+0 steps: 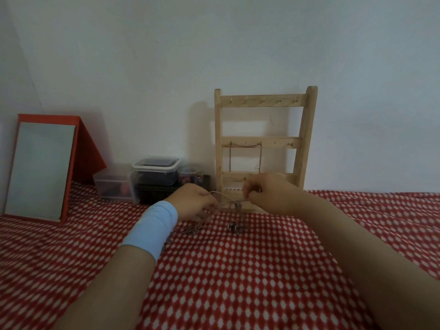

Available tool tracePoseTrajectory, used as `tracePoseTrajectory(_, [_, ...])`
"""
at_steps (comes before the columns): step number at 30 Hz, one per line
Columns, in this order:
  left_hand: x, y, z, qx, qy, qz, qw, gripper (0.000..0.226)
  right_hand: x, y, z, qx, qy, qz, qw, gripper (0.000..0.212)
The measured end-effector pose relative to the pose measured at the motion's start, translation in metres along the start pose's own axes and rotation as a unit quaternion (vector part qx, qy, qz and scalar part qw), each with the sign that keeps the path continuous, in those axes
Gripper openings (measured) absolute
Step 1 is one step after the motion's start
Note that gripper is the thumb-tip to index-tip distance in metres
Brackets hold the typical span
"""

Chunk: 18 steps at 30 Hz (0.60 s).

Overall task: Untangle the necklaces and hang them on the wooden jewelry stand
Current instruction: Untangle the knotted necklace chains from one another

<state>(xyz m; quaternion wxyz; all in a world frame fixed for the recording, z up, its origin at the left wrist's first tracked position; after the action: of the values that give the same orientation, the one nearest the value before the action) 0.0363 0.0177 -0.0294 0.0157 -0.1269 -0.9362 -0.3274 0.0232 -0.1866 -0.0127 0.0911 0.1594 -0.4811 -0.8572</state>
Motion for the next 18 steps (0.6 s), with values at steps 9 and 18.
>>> tracePoseTrajectory(9, [0.011, 0.004, 0.003, -0.216, 0.077, 0.029, 0.973, 0.017, -0.001, -0.002, -0.017, 0.013, -0.124, 0.142, 0.982, 0.033])
tracePoseTrajectory(18, [0.028, 0.004, 0.003, -0.137, -0.006, -0.054, 0.989, 0.037, 0.006, -0.019, 0.031, 0.074, 0.012, -0.002, 0.997, 0.020])
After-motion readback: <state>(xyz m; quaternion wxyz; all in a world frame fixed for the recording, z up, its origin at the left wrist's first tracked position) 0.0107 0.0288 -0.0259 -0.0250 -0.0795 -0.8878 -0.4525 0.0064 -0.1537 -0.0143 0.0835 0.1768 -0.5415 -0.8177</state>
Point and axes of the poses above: each hand's wrist, its own x-axis away from the middle knuckle, its own y-axis out of the back of the hand, z = x × y, the point moved 2 cm from there along -x, towards the middle knuckle, and after that the axes turned 1 degree about y, right-handed, at the moved point
